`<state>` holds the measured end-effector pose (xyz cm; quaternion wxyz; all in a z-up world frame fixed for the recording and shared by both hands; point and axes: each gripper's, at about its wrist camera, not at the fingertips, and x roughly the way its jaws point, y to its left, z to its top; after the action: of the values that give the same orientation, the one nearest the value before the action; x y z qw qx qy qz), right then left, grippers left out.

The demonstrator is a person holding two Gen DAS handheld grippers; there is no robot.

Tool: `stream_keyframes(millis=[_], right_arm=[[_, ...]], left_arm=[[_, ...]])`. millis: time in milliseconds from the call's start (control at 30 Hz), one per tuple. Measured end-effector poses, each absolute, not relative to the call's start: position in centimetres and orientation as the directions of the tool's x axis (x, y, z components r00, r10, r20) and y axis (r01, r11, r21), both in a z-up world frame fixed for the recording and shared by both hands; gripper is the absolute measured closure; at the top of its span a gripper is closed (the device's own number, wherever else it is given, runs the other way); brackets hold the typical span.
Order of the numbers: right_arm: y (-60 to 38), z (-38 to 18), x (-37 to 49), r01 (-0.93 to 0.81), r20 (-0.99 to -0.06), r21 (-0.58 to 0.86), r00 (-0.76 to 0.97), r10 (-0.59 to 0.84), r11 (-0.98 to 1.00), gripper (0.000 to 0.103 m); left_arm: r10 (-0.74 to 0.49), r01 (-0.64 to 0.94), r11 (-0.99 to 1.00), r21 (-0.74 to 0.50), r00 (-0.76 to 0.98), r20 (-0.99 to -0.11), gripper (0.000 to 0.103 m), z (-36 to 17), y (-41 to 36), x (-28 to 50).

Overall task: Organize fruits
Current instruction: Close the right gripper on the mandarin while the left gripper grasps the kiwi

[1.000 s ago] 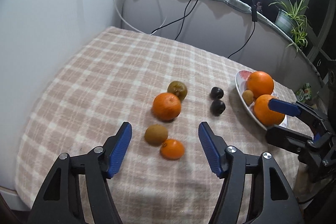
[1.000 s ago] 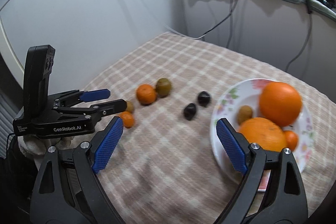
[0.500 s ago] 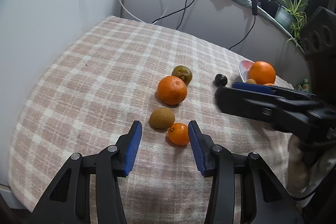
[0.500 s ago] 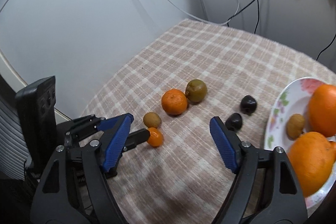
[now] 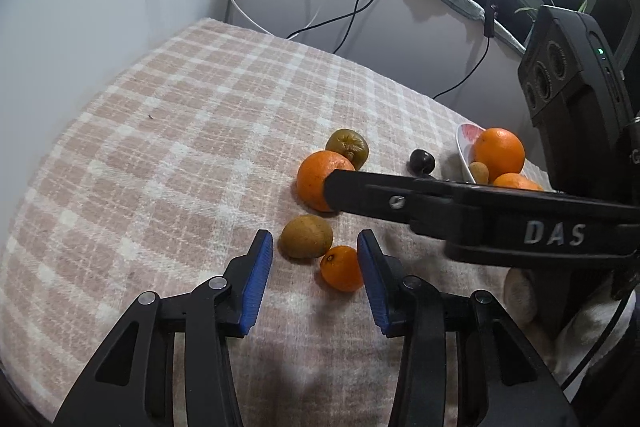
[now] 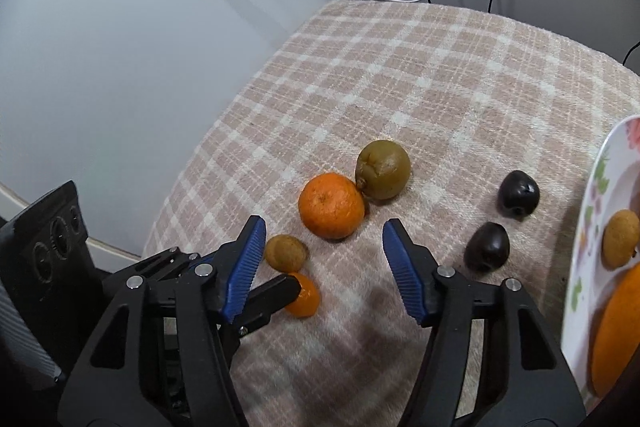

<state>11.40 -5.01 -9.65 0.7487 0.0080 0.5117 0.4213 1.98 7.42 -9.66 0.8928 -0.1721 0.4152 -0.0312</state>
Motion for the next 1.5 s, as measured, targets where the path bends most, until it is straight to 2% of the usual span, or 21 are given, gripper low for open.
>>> stream_keyframes(millis=[233,300,433,633,1500], right_arm=[[-3.5,-10.8,12.5,-0.605,-0.782,0.427,0.126,0.61,0.672,0.039],[-3.0,-11.1,12.8,-0.602,-0.789,0.423,0.123,0.602,0.677,0.039],[-2.4,-11.4,13.1,-0.606,-0.796,0.409,0.129,0.592,0.682,0.042],[-2.0,-11.6,13.3,-0.617,-0.801,0.408,0.112,0.588,0.673,0.061],[-8.8,-7.2,12.4,-0.591,-0.722,0.459,0.187,0.666,0.663,0.062]], left_arm=[[-0.223,-0.087,0.929,-0.36,0.644,-0.732,0.061,-9.9,7.7,2.5],[-0.229,-0.089,0.925,-0.369,0.643,-0.731,0.065,-10.0,7.8,2.6],[-0.234,-0.093,0.922,-0.377,0.641,-0.731,0.068,-10.1,7.9,2.9],[-0.228,-0.095,0.923,-0.374,0.647,-0.727,0.076,-10.1,8.0,2.9],[-0.223,-0.061,0.93,-0.361,0.688,-0.691,0.078,-7.7,6.7,2.1]])
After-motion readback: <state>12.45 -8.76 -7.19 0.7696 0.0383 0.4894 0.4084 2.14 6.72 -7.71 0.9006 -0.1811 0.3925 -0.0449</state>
